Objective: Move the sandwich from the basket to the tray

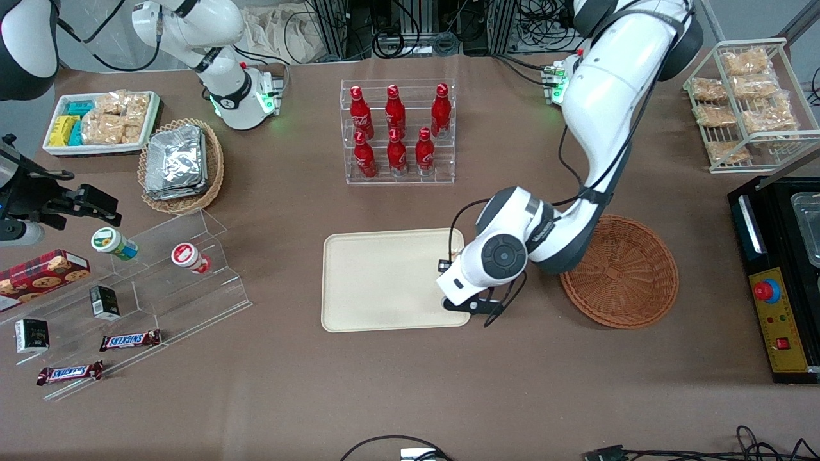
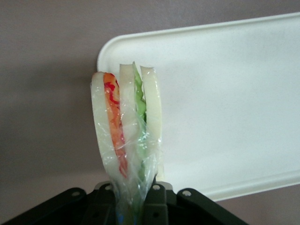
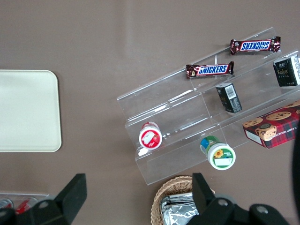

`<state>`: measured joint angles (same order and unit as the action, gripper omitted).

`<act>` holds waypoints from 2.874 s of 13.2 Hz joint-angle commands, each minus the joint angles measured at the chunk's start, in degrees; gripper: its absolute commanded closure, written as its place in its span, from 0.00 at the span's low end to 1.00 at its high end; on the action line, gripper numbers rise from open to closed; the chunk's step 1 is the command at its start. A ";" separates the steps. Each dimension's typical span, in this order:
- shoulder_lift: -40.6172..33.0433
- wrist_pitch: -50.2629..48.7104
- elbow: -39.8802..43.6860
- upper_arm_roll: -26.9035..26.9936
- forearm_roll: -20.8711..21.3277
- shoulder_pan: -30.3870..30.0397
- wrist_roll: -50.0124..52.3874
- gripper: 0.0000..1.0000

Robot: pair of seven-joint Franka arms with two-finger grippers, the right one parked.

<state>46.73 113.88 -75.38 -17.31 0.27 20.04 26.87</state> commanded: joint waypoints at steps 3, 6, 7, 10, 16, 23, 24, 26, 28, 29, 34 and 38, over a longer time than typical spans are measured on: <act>5.47 3.27 2.61 0.43 0.35 1.41 -0.68 0.85; 4.60 3.19 2.61 0.52 0.43 1.15 -2.78 0.00; 3.55 2.93 2.70 0.52 0.35 0.80 -2.44 0.00; -3.73 -2.31 2.43 0.70 -0.36 -1.57 -2.26 0.00; -22.54 -29.38 2.52 0.70 0.17 -15.09 -5.32 0.00; -32.31 -41.11 1.82 0.87 0.61 -28.56 -19.56 0.00; -32.41 -41.02 0.86 0.87 0.78 -28.74 -20.18 0.00; -33.72 -39.98 -1.59 0.79 1.14 -28.74 -20.19 0.00; -37.05 -35.34 -7.55 0.70 1.75 -28.65 -20.28 0.00; -39.76 -32.26 -11.68 0.70 1.75 -28.74 -20.45 0.00; -46.64 -25.03 -22.53 0.79 1.75 -28.74 -20.72 0.00; -47.61 -25.29 -22.62 3.66 1.75 -26.21 -20.80 0.00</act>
<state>1.45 87.68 -96.21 -16.19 1.27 -8.14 7.08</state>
